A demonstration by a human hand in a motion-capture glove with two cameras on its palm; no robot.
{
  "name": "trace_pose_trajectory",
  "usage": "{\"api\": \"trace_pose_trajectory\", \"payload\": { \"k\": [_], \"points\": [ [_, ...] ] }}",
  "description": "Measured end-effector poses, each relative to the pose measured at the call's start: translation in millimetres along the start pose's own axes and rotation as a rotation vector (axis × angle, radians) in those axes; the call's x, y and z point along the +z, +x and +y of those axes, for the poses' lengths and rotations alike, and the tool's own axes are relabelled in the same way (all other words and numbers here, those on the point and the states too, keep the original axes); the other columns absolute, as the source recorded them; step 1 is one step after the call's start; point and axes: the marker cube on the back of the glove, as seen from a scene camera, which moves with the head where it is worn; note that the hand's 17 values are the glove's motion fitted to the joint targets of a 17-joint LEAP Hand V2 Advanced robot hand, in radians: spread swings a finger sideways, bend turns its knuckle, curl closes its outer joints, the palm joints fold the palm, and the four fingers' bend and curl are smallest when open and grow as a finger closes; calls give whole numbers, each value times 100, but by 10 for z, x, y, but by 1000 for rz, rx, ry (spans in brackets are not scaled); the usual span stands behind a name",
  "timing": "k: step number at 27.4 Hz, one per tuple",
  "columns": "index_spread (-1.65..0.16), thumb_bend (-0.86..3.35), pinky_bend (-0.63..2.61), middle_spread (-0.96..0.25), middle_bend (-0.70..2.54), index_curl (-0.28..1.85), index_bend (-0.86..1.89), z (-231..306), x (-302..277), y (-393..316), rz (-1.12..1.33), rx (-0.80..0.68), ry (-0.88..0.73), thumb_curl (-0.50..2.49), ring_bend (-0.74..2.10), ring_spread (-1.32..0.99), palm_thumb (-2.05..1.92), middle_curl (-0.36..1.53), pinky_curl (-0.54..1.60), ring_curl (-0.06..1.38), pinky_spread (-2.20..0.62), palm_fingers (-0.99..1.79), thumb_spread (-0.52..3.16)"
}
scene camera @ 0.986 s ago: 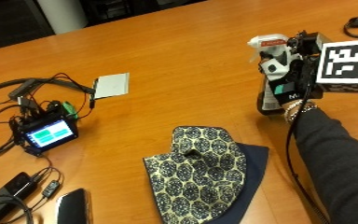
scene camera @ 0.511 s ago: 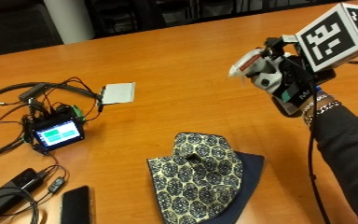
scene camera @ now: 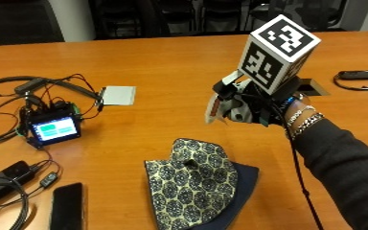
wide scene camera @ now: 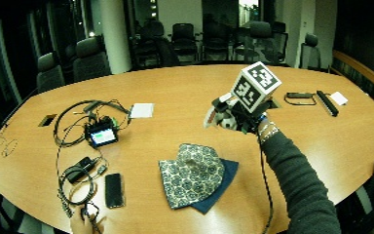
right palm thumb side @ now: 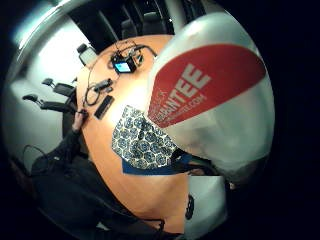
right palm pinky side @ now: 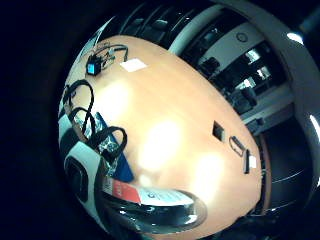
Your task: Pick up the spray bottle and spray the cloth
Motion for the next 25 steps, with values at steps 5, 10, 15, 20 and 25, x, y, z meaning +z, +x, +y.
{"api": "trace_pose_trajectory", "payload": {
  "k": [5, 10, 15, 20, 25],
  "points": [
    [-28, -3, 48, -22, 52, 56, 21, 50, 131, -96, 96, -55, -106, 71, 71, -21, 89, 53, 39, 45, -33, 139, 58],
    [-28, -3, 48, -22, 52, 56, 21, 113, 375, -229, 201, -117, -207, 72, 71, -21, 89, 53, 39, 45, -33, 139, 58],
    [-28, -3, 48, -22, 52, 57, 21, 235, 541, -293, 272, -156, -294, 72, 71, -22, 89, 53, 39, 45, -33, 139, 58],
    [-28, -3, 48, -22, 52, 58, 21, 613, 556, -123, 310, -133, -368, 73, 71, -21, 89, 53, 39, 45, -33, 138, 57],
    [-28, -3, 48, -22, 52, 58, 21, 742, 470, 17, 316, -98, -374, 74, 71, -22, 89, 53, 39, 45, -33, 138, 56]
  ]
}}
